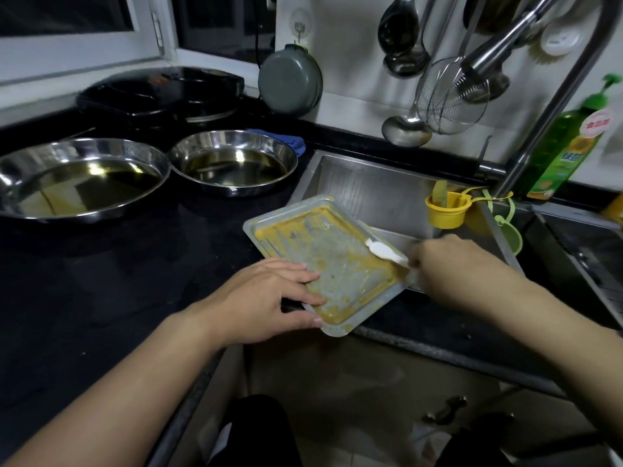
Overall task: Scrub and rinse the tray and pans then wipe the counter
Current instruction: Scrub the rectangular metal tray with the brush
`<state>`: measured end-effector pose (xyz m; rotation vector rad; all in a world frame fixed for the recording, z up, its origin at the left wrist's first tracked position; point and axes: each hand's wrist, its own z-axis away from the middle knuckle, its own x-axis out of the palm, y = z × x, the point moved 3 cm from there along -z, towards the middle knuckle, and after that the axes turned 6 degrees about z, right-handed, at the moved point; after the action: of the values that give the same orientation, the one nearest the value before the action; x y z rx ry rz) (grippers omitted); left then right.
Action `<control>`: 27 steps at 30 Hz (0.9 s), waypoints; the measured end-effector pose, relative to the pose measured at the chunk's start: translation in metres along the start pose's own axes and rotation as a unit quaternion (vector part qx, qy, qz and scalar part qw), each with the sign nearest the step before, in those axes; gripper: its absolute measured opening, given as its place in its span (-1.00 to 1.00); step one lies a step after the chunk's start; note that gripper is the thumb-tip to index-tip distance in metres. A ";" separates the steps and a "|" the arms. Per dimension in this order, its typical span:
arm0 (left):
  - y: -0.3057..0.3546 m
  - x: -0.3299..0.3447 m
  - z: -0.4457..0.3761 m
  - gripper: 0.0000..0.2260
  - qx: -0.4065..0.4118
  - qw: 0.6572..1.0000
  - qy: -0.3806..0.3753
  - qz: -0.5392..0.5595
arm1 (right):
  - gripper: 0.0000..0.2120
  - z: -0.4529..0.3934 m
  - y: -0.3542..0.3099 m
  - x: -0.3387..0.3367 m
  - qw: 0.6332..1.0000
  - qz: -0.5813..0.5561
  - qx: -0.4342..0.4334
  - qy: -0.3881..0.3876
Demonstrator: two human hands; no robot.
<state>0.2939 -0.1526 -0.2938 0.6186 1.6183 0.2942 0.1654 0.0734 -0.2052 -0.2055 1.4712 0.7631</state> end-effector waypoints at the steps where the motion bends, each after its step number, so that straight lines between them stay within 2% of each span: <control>1: 0.000 0.000 0.000 -0.48 0.001 1.000 -0.002 0.000 | -0.85 -0.017 -0.006 -0.002 1.000 -0.004 -0.004 0.010; 5: 0.001 0.001 0.001 -0.45 -0.001 1.000 -0.005 0.005 | -0.84 -0.081 -0.034 -0.017 0.996 -0.046 -0.017 0.070; 9: 0.002 0.000 0.001 -0.41 -0.009 1.000 -0.001 0.025 | -0.80 -0.103 -0.034 -0.018 0.992 -0.014 -0.043 0.118; 16: 0.003 -0.004 0.000 -0.73 -0.023 0.998 0.006 0.051 | -0.73 -0.116 0.012 -0.018 0.984 0.032 -0.052 0.168; 20: 0.005 -0.005 0.001 -0.75 -0.017 0.998 -0.023 0.050 | -0.69 -0.132 -0.019 -0.025 0.969 0.023 -0.114 0.218; 24: 0.005 -0.006 0.002 -0.77 -0.018 0.998 -0.029 0.054 | -0.72 -0.134 -0.083 -0.030 0.947 -0.060 -0.238 0.208; 27: 0.005 -0.007 0.003 -0.76 -0.020 0.998 -0.028 0.057 | -0.72 -0.134 -0.082 -0.022 0.940 -0.058 -0.253 0.222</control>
<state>0.2980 -0.1526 -0.2861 0.6838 1.5236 0.3894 0.1052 -0.0711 -0.2286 -0.8984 1.6363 1.0344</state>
